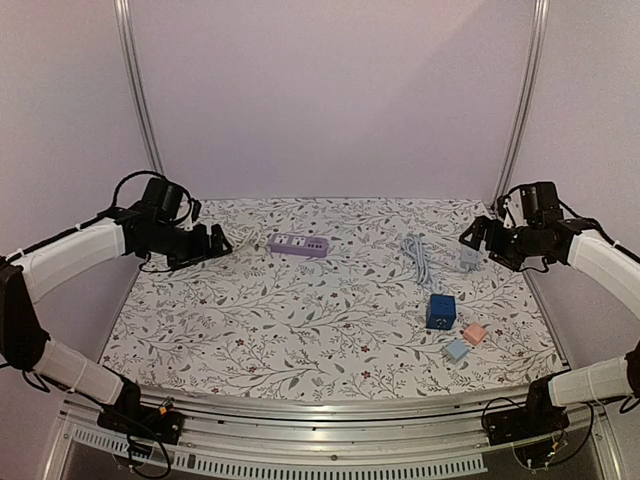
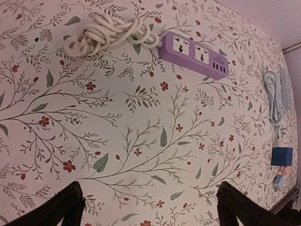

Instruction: Insert the plug

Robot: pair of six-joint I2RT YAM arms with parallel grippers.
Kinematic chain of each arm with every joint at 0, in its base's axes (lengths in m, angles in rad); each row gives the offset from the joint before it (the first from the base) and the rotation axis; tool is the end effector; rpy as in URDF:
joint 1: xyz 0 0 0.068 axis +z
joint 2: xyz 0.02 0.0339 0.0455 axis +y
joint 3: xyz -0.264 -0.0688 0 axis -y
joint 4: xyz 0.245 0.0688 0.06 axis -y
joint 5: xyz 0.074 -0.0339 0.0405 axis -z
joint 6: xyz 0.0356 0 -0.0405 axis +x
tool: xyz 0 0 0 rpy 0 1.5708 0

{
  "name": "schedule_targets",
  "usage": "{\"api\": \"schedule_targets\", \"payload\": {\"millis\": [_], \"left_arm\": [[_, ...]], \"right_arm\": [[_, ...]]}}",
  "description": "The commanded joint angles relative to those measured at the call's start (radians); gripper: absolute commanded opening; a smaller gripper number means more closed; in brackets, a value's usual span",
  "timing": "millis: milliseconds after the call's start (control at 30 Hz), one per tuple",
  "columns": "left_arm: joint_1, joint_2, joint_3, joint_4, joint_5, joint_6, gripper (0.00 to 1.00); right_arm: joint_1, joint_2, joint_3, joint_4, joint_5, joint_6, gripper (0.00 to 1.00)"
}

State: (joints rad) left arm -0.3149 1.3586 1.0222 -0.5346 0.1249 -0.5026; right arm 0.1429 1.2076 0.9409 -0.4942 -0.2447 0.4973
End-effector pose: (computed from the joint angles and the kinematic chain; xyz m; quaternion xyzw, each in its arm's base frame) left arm 0.2705 -0.0928 0.2637 -0.0666 0.9355 -0.1898 0.2906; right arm 0.2531 0.0451 0.2787 0.1135 0.9064 0.2295 0.3359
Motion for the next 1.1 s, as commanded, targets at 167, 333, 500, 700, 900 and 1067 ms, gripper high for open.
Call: {"api": "schedule_targets", "payload": {"millis": [167, 333, 500, 700, 900, 1067], "left_arm": [[-0.133, 0.084, 0.069, -0.008, -0.037, -0.011, 0.98], [-0.215, 0.163, 0.138, -0.034, -0.066, 0.003, 0.97], [-0.298, 0.238, 0.228, -0.07, -0.104, 0.035, 0.95], [-0.396, 0.319, 0.33, -0.117, -0.144, 0.075, 0.94], [-0.49, 0.371, 0.374, -0.133, -0.178, 0.072, 0.94], [-0.53, 0.376, 0.376, -0.14, -0.183, 0.063, 0.94]], "right_arm": [[-0.002, -0.03, -0.017, -0.123, 0.065, -0.044, 0.99], [-0.004, -0.042, -0.003, -0.203, 0.151, -0.067, 0.99], [-0.002, -0.014, 0.038, -0.265, 0.235, -0.057, 0.99], [-0.003, 0.087, 0.086, -0.344, 0.299, -0.039, 0.99], [-0.003, 0.233, 0.202, -0.389, 0.354, -0.017, 0.99], [-0.004, 0.422, 0.37, -0.444, 0.403, -0.008, 0.99]]}}
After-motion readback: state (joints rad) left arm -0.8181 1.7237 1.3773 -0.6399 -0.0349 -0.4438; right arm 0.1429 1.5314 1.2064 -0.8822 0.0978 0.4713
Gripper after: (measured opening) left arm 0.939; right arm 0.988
